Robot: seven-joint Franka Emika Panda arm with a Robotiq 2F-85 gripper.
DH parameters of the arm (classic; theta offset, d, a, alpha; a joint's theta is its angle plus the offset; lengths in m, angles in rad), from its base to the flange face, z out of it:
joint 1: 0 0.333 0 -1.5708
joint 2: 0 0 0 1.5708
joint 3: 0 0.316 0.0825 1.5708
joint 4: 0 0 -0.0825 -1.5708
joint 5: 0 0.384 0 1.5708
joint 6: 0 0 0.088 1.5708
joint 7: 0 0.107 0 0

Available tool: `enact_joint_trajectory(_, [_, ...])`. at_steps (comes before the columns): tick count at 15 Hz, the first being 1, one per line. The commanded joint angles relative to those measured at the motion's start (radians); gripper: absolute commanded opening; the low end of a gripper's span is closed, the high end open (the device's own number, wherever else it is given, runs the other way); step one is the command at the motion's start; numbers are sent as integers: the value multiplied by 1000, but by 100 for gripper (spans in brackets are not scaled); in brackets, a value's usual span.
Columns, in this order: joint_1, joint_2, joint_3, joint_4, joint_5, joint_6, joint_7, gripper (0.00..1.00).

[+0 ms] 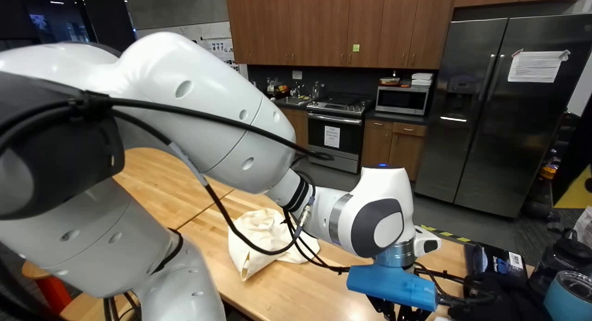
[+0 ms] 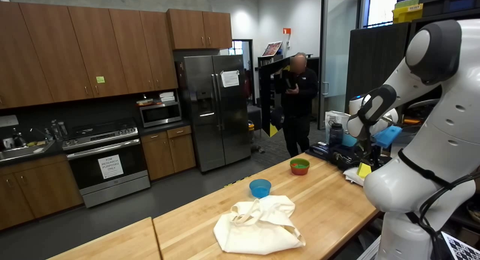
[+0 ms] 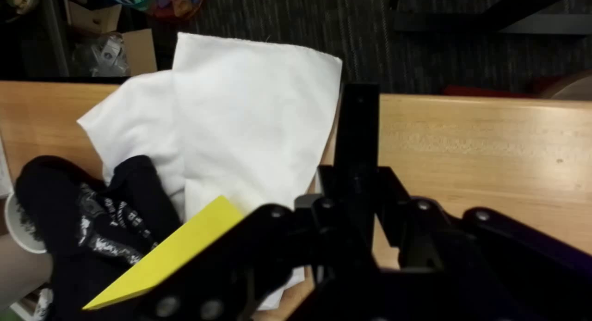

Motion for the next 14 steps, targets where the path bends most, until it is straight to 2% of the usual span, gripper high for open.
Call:
enact_joint_trajectory(1, [18,17,5,69,3,-12,48,6])
enact_joint_trajectory(5, [49,74,-10,135,75,-5,25,6])
enact_joint_trajectory(6, [34,28,-5,94,46,-5,29,25])
enact_joint_trajectory(14, [45,65,-5,119,66,-4,28,25])
